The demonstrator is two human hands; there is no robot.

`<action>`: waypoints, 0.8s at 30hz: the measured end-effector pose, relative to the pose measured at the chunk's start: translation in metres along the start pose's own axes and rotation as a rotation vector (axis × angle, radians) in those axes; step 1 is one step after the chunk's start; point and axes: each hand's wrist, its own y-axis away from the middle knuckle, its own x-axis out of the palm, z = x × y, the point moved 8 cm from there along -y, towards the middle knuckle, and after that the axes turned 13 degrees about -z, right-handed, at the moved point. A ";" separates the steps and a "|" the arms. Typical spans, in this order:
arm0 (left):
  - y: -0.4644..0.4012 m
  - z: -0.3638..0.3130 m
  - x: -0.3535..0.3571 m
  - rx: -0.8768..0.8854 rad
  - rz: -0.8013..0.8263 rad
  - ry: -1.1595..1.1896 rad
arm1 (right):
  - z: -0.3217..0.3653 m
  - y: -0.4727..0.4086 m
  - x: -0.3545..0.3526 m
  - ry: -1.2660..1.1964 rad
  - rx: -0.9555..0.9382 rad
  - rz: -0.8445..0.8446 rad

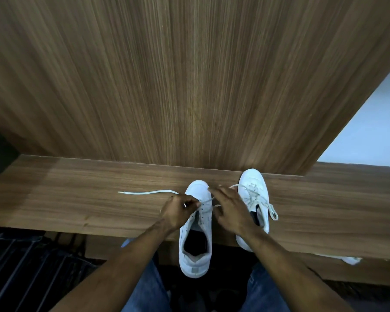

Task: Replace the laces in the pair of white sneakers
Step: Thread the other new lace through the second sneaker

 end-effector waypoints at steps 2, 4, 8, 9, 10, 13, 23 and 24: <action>0.001 -0.007 0.008 0.044 0.027 -0.013 | 0.014 0.000 0.013 -0.006 -0.038 0.062; 0.003 -0.007 0.007 0.049 0.007 -0.045 | 0.014 -0.001 0.013 0.005 -0.045 -0.011; 0.009 0.008 -0.002 0.035 -0.007 -0.131 | -0.011 0.005 0.004 -0.005 0.089 -0.051; 0.010 0.010 -0.001 0.043 0.006 -0.131 | -0.014 0.007 0.006 0.024 0.097 -0.007; 0.012 0.010 0.001 0.050 0.017 -0.134 | -0.013 0.008 0.008 0.048 0.081 0.030; 0.013 0.007 0.006 0.048 0.001 -0.159 | 0.001 0.011 0.016 0.001 0.009 0.107; 0.032 0.034 0.007 -0.130 -0.051 -0.162 | 0.006 0.011 0.028 -0.100 0.167 0.041; 0.033 0.041 0.009 -0.176 -0.039 -0.116 | 0.006 0.013 0.028 -0.111 0.181 0.050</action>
